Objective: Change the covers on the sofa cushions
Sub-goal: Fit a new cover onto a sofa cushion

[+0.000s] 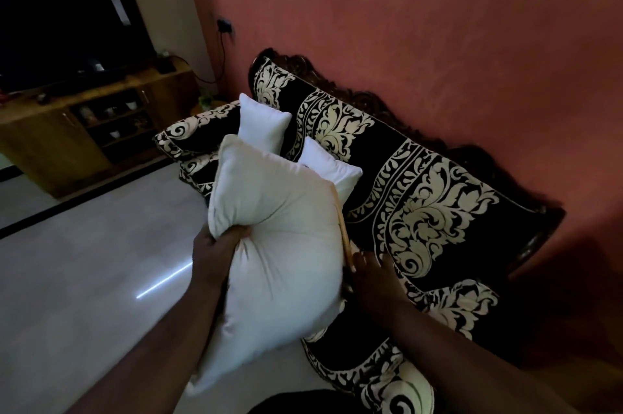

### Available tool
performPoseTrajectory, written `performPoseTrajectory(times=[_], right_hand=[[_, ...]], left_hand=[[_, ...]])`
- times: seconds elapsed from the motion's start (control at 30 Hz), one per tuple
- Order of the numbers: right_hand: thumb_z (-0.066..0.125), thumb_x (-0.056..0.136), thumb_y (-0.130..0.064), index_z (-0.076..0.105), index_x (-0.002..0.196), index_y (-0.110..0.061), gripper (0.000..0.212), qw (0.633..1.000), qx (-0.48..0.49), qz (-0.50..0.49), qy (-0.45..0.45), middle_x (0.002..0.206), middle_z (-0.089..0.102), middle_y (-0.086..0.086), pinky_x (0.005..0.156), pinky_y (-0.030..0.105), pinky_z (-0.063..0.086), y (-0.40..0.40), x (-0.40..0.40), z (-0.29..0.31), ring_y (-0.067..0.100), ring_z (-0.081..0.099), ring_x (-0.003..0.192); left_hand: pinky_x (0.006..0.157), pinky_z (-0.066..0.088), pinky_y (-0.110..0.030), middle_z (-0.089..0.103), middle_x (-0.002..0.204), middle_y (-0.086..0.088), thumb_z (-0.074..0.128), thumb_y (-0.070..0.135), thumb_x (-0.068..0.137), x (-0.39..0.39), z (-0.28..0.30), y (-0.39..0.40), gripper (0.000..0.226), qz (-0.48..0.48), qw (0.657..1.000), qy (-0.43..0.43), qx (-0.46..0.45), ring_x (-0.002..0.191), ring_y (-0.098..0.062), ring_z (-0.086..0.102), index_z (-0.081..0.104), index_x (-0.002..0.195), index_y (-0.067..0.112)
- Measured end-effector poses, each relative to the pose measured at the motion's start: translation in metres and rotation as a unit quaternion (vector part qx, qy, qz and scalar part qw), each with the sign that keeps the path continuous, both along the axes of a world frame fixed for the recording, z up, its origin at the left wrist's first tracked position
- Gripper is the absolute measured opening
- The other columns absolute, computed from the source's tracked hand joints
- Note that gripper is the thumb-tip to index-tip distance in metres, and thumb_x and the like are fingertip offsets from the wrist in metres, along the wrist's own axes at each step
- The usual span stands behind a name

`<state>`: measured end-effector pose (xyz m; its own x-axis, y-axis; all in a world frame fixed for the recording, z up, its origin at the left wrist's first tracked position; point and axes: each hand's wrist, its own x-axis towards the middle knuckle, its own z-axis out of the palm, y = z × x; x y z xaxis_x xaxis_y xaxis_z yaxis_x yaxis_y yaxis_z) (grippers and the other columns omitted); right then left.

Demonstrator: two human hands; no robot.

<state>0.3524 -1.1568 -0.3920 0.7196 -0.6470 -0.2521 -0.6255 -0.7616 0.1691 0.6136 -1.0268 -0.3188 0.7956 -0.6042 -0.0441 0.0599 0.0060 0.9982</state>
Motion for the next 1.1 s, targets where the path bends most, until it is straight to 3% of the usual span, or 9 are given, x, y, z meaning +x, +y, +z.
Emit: performPoseTrajectory(times=[0.1, 0.17, 0.27, 0.4, 0.53, 0.67, 0.73, 0.87, 1.1], right_hand=[[0.046, 0.094, -0.065, 0.036, 0.154, -0.026, 0.072, 0.996, 0.049, 0.039, 0.056, 0.159, 0.028, 0.012, 0.116, 0.061, 0.018, 0.015, 0.01, -0.004, 0.037, 0.025, 0.145], [0.05, 0.092, -0.067, 0.043, 0.15, -0.029, 0.07, 0.991, 0.115, -0.002, 0.068, 0.152, 0.042, 0.011, 0.114, 0.055, 0.026, 0.024, 0.017, -0.008, 0.036, 0.036, 0.14], [0.056, 0.097, -0.049, 0.042, 0.151, -0.027, 0.059, 0.956, 0.275, -0.07, 0.078, 0.149, 0.05, 0.012, 0.111, 0.043, 0.04, 0.038, 0.027, -0.013, 0.032, 0.049, 0.135], [0.064, 0.097, -0.033, 0.042, 0.152, -0.026, 0.06, 0.931, 0.355, -0.02, 0.088, 0.153, 0.047, 0.011, 0.11, 0.035, 0.041, 0.054, 0.035, -0.012, 0.031, 0.05, 0.135], [0.075, 0.085, -0.052, 0.04, 0.152, -0.03, 0.079, 0.905, 0.422, 0.023, 0.041, 0.152, 0.047, 0.002, 0.104, 0.027, 0.038, 0.073, 0.041, -0.008, 0.025, 0.049, 0.134], [0.078, 0.086, -0.039, 0.053, 0.141, -0.026, 0.062, 0.853, 0.509, -0.043, -0.108, 0.117, 0.06, -0.007, 0.088, 0.021, 0.045, 0.088, 0.052, -0.002, 0.012, 0.059, 0.103], [0.076, 0.088, -0.036, 0.055, 0.137, -0.025, 0.054, 0.862, 0.479, -0.06, -0.153, 0.118, 0.064, -0.006, 0.083, 0.018, 0.046, 0.088, 0.05, -0.002, 0.013, 0.061, 0.103], [0.062, 0.093, -0.036, 0.052, 0.139, -0.033, 0.046, 0.966, 0.243, 0.001, -0.084, 0.133, 0.064, 0.004, 0.094, 0.031, 0.047, 0.077, 0.043, 0.005, 0.027, 0.061, 0.12], [0.077, 0.085, -0.046, 0.035, 0.155, -0.01, 0.089, 0.932, 0.355, 0.037, 0.06, 0.153, 0.045, 0.014, 0.106, 0.032, 0.042, 0.081, 0.074, 0.006, 0.029, 0.05, 0.134]], left_hand=[[0.075, 0.052, -0.026, 0.074, 0.093, 0.002, 0.079, 0.035, 0.053, -0.001, 0.0, -0.008, 0.056, 0.015, 0.999, -0.037, 0.012, 0.084, -0.009, 0.065, 0.075, 0.105, 0.013], [0.074, 0.051, -0.03, 0.073, 0.09, -0.001, 0.077, 0.036, 0.053, 0.001, -0.004, -0.011, 0.048, 0.04, 0.998, -0.039, 0.024, 0.082, -0.013, 0.064, 0.074, 0.097, 0.016], [0.075, 0.049, -0.032, 0.072, 0.086, -0.002, 0.073, 0.026, 0.06, 0.001, -0.008, -0.019, 0.033, 0.08, 0.995, -0.029, 0.05, 0.083, -0.016, 0.063, 0.074, 0.092, 0.019], [0.075, 0.052, -0.039, 0.071, 0.08, 0.0, 0.068, 0.027, 0.059, 0.002, -0.013, -0.03, 0.033, 0.13, 0.987, -0.007, 0.09, 0.081, -0.022, 0.065, 0.075, 0.09, 0.017], [0.072, 0.052, -0.041, 0.071, 0.08, -0.004, 0.063, 0.027, 0.062, 0.001, -0.015, -0.033, 0.035, 0.166, 0.978, -0.052, 0.112, 0.08, -0.026, 0.065, 0.076, 0.092, 0.014], [0.071, 0.048, -0.037, 0.071, 0.084, -0.008, 0.058, 0.028, 0.062, 0.007, -0.019, -0.035, 0.038, 0.204, 0.971, -0.051, 0.116, 0.087, -0.033, 0.066, 0.075, 0.093, 0.013], [0.067, 0.042, -0.03, 0.07, 0.084, -0.006, 0.059, 0.03, 0.063, 0.012, -0.018, -0.035, 0.04, 0.194, 0.972, -0.051, 0.123, 0.088, -0.03, 0.066, 0.075, 0.096, 0.013], [0.07, 0.039, -0.024, 0.069, 0.09, 0.005, 0.067, 0.034, 0.067, 0.005, -0.021, -0.023, 0.047, 0.068, 0.975, -0.158, 0.143, 0.088, -0.013, 0.063, 0.073, 0.11, 0.017], [0.075, 0.043, -0.024, 0.074, 0.103, -0.006, 0.067, 0.034, 0.073, -0.018, -0.024, -0.028, 0.05, 0.102, 0.976, -0.166, 0.095, 0.098, -0.021, 0.066, 0.069, 0.119, 0.013]])
